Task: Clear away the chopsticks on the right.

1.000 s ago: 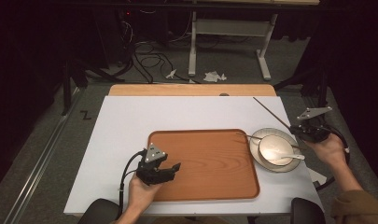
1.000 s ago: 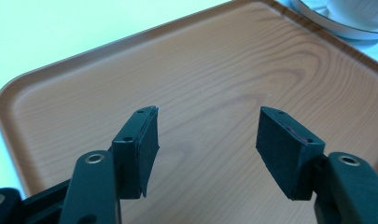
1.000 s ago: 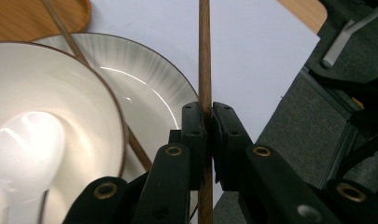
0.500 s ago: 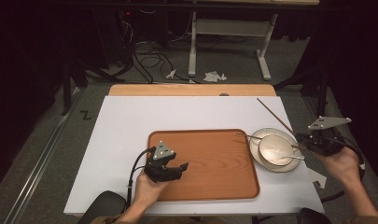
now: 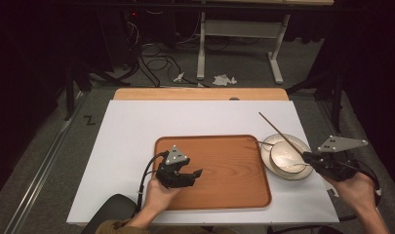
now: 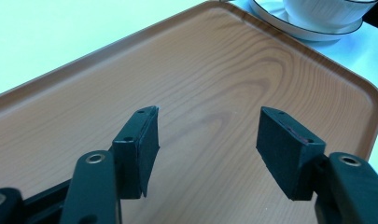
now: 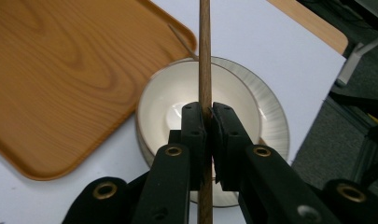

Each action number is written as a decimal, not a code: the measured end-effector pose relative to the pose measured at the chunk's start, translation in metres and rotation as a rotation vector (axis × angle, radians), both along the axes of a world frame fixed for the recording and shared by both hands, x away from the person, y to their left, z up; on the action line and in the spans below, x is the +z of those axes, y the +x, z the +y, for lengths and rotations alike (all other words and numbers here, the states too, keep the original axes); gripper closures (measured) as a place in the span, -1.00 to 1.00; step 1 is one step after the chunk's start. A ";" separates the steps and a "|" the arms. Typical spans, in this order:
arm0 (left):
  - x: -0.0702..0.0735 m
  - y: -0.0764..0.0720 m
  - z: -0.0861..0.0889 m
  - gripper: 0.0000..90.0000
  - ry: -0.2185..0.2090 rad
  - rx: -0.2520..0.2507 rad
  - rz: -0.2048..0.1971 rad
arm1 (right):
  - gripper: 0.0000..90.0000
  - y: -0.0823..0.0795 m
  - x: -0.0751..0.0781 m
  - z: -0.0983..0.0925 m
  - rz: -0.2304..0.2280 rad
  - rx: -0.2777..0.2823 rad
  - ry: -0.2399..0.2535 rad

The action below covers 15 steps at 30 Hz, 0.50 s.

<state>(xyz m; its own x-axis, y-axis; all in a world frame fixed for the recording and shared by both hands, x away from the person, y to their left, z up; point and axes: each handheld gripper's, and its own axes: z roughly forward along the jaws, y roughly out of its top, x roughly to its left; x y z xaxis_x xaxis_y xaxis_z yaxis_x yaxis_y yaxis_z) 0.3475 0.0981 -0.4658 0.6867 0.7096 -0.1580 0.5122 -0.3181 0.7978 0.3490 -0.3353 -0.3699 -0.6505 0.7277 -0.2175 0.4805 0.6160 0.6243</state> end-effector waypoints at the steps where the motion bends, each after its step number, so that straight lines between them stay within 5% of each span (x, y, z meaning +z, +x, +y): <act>1: 0.000 0.000 0.000 -0.13 0.000 0.000 0.000 | 0.88 -0.002 0.000 0.003 0.004 -0.003 0.005; 15: 0.003 -0.002 0.002 -0.12 0.000 0.008 -0.014 | 0.88 -0.004 -0.019 0.044 0.068 -0.009 0.036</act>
